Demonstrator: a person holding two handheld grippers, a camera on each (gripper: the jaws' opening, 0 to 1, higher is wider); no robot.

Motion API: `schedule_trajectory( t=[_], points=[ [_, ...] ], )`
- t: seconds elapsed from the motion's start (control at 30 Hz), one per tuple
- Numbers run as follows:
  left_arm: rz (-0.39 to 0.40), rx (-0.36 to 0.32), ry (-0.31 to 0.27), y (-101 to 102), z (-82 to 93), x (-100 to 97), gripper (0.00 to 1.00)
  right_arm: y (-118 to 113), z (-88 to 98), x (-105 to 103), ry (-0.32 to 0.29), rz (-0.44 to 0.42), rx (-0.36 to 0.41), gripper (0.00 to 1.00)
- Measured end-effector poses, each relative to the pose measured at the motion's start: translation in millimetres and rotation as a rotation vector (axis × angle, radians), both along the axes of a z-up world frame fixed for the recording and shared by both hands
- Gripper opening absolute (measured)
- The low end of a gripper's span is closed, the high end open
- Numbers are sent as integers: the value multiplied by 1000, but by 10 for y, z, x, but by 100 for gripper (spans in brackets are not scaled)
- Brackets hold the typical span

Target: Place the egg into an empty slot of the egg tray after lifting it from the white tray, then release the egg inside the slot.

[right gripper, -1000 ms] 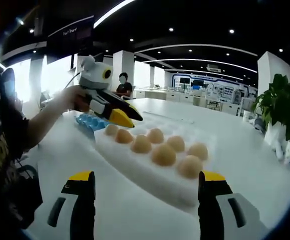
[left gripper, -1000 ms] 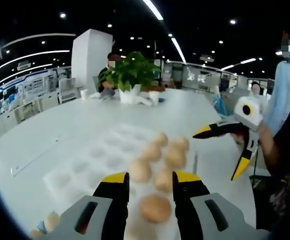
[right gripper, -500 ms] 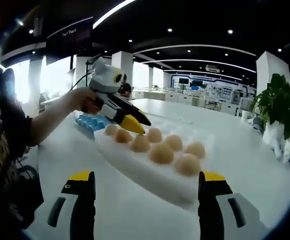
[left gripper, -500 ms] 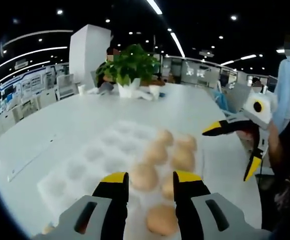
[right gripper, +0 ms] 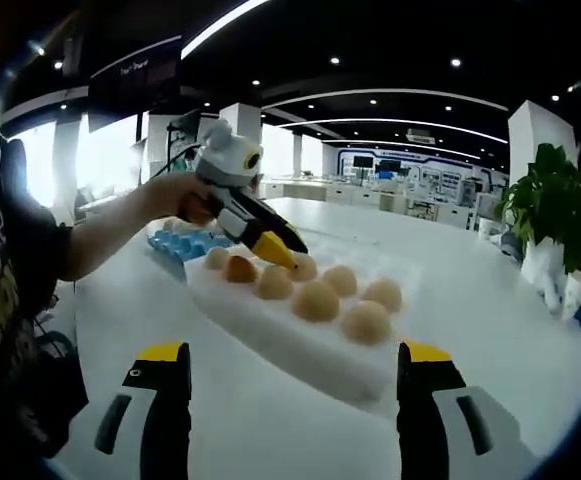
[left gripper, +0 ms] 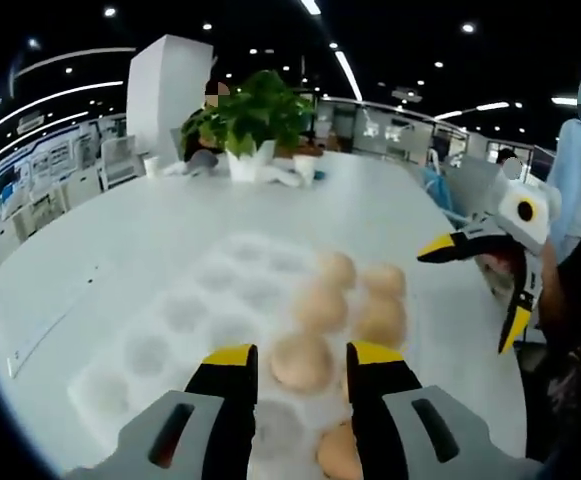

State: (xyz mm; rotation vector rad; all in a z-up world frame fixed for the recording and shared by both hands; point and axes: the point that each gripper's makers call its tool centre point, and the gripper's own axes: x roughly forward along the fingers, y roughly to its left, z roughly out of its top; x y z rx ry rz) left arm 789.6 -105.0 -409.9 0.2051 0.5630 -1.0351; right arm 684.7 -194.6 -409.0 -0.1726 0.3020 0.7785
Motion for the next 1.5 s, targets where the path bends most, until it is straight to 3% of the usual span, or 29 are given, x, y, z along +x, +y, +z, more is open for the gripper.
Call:
schedule_trajectory(
  t=[0.23,0.3,0.33,0.43,0.73,0.97,1.1,1.13,1.5],
  points=[
    [-73,63,35,-34,-89,61,33,1,16,1,-3,0,3,89],
    [-99,125,12,4,-139,78,35,-4,10,-3,-3,-1,2,89],
    [-97,101,21,-34,-117,89,35,-9,5,-4,-2,-3,1,89],
    [-126,120,25,-32,-125,155,35,-24,-16,-5,3,-8,1,89],
    [-144,91,64,-86,-178,92,34,-59,28,6,-9,-16,-2,89],
    [-147,105,41,-88,-172,143,31,-50,-7,6,-4,-14,-4,88],
    [-158,103,42,-91,-146,71,26,-41,1,-5,-6,-11,-6,88],
    [-151,128,17,-86,-172,107,26,-44,4,-5,-6,-11,-4,88],
    [-137,101,23,-70,-111,204,26,-58,9,-20,-7,-15,-7,88]
  ],
)
